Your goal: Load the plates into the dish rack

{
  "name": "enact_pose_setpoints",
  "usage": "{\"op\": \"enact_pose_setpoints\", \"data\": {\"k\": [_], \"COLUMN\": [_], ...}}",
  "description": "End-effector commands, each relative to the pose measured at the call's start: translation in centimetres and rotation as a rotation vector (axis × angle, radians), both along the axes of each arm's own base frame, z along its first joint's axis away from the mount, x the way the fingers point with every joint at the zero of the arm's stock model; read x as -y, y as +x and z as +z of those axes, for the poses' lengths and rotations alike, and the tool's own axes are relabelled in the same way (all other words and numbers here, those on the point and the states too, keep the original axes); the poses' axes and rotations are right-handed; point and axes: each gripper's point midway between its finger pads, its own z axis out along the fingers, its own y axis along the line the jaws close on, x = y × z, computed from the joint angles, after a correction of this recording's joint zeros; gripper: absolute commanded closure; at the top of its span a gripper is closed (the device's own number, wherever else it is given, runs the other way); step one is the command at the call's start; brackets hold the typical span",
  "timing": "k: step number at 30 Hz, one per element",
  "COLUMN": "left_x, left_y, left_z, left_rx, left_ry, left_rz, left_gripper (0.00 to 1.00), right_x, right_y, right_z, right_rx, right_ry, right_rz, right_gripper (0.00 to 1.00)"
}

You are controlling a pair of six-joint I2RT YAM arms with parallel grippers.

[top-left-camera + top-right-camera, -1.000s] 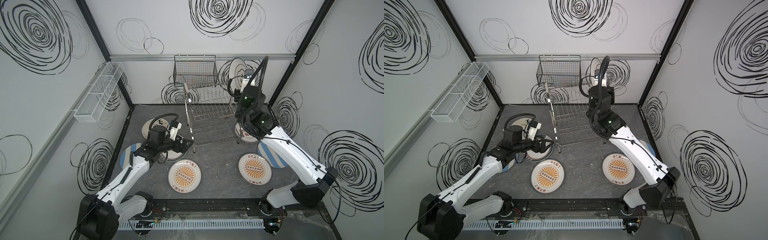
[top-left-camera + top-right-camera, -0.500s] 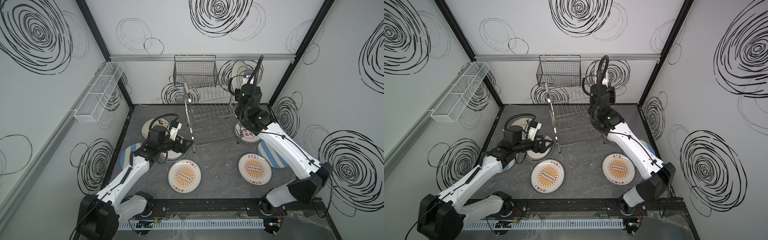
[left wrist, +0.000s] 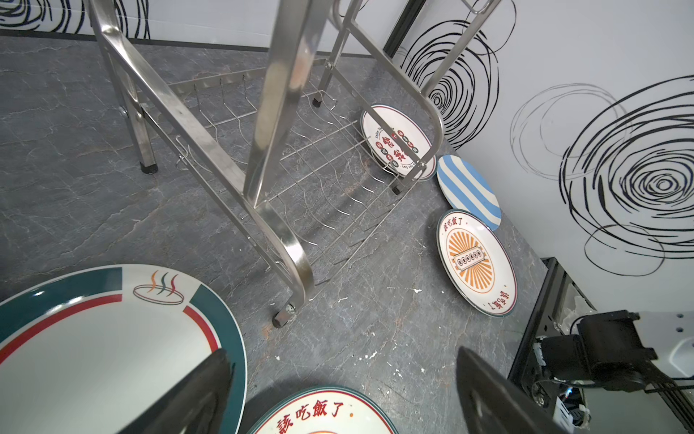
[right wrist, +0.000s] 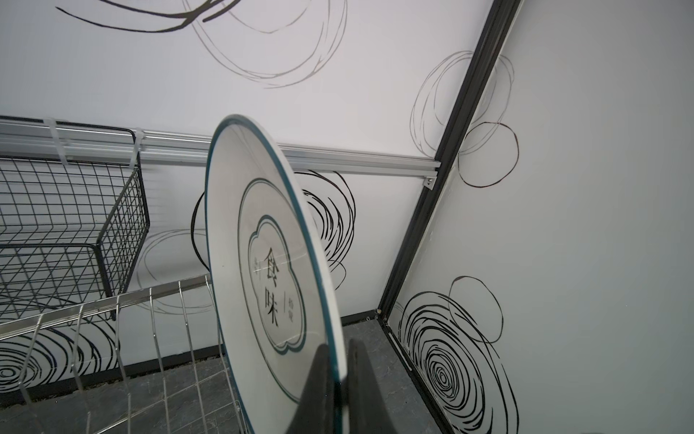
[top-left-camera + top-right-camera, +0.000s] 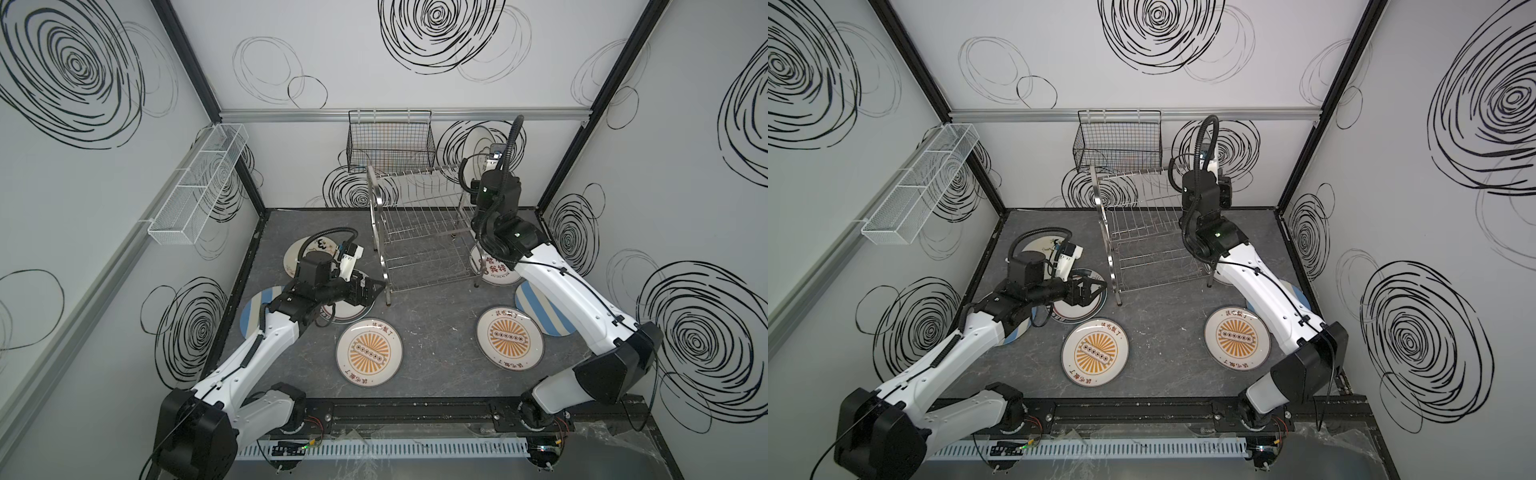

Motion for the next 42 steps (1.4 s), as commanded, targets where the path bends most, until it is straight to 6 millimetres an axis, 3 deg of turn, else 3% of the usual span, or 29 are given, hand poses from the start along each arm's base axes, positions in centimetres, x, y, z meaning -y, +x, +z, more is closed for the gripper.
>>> {"op": "enact_pose_setpoints", "data": {"k": [1,6,13,17,24,29,38,42], "left_x": [0.1,0.1,0.1,0.1,0.0,0.0,0.0,0.0], "left_y": [-0.1,0.0,-0.1,0.0,0.0,0.0,0.0,0.0], "left_z": [0.9,0.9,1.0,1.0,0.9,0.8,0.8,0.7], "left_rx": [0.051,0.054,0.055,0.056,0.052,0.053,0.051,0.049], "left_ry": [0.0,0.001,0.0,0.001,0.005,0.008,0.007,0.008], "left_rz": [-0.013,-0.011,-0.012,-0.009,-0.008,-0.006,-0.009,-0.008], "left_gripper": [0.04,0.04,0.04,0.04,0.04,0.04,0.04,0.04], "right_x": [0.6,0.5,0.0,-0.5,-0.9,-0.1,-0.6,-0.8], "right_y": [-0.1,-0.1,-1.5,-2.1,-1.4,-0.5,0.1,-0.1], "right_z": [0.5,0.3,4.6,5.5,3.8,2.5,1.5,2.2], "right_rx": [0.045,0.047,0.106,0.124,0.104,0.084,0.076,0.089], "right_ry": [0.044,0.053,0.043,0.049,0.063,0.068,0.093,0.097], "right_rz": [-0.018,-0.009,-0.005,0.01,0.019,-0.007,0.03,0.034], "right_gripper": [1.0,1.0,1.0,1.0,1.0,1.0,1.0,1.0]}}
